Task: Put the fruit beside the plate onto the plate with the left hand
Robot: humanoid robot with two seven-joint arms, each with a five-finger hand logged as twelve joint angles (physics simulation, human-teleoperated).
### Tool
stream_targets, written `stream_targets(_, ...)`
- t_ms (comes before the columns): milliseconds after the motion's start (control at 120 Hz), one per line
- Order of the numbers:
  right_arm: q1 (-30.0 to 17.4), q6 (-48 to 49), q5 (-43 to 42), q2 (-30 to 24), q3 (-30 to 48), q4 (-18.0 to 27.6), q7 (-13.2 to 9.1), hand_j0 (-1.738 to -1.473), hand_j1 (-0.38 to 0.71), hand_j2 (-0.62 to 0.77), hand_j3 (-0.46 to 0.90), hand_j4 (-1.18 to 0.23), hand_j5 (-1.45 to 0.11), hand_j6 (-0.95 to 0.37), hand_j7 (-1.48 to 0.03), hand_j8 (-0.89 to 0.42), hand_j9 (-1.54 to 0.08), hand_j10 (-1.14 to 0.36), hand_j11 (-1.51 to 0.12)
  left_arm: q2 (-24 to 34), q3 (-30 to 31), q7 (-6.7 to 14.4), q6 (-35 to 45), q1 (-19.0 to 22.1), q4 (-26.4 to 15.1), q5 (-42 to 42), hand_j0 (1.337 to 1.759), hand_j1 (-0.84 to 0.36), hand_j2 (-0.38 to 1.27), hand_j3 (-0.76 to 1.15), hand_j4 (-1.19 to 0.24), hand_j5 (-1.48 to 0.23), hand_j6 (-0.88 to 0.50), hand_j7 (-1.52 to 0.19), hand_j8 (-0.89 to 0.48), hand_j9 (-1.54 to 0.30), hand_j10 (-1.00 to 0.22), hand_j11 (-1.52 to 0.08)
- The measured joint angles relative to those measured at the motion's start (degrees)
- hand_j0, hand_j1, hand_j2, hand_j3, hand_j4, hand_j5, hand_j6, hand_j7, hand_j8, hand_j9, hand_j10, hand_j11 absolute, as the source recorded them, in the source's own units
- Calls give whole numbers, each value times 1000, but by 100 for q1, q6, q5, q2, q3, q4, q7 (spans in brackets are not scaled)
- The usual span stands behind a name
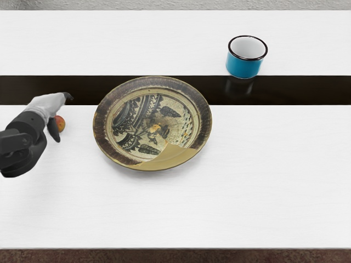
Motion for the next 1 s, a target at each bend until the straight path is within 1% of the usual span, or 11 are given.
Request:
stream_targets(175, -1, 0, 0, 0, 0, 1, 1, -1658, -331, -3, 0, -15, -20, -15, -20, -15, -20, -15, -20, 7, 16, 0, -342, -50, 5, -118, 1658, 25, 59, 0, -278, -356, -280, -355, -279, -355, -278, -355)
stream_targets(558, -1, 0, 0, 0, 0, -1, 1, -1658, -331, -3, 0, -15, -20, -15, -20, -15, -20, -15, -20, 42, 22, 0, -417, -38, 18, -178, 1658, -162, 91, 0, -433, -558, -434, -558, -437, -558, -433, -558)
stream_targets(658, -1, 0, 0, 0, 0, -2, 2, -1658, -331, -3, 0, -15, -20, -15, -20, -15, -20, -15, -20, 53, 24, 0, -419, -12, 24, -200, 1658, -189, 99, 0, -468, -580, -469, -580, -421, -591, -461, -590)
stream_targets(908, 0, 0, 1, 0, 0, -1, 0, -1658, -331, -3, 0, -15, -20, -15, -20, -15, -20, -15, -20, 75, 30, 0, -433, -26, 102, -236, 1658, -253, 110, 0, -522, -649, -517, -650, -478, -661, -515, -660)
stream_targets(1000, -1, 0, 2, 0, 0, -2, 0, -1658, -331, -3, 0, -15, -20, -15, -20, -15, -20, -15, -20, 71, 27, 3, -435, -42, 108, -299, 1657, -267, 161, 0, -548, -687, -521, -688, -483, -697, -542, -696)
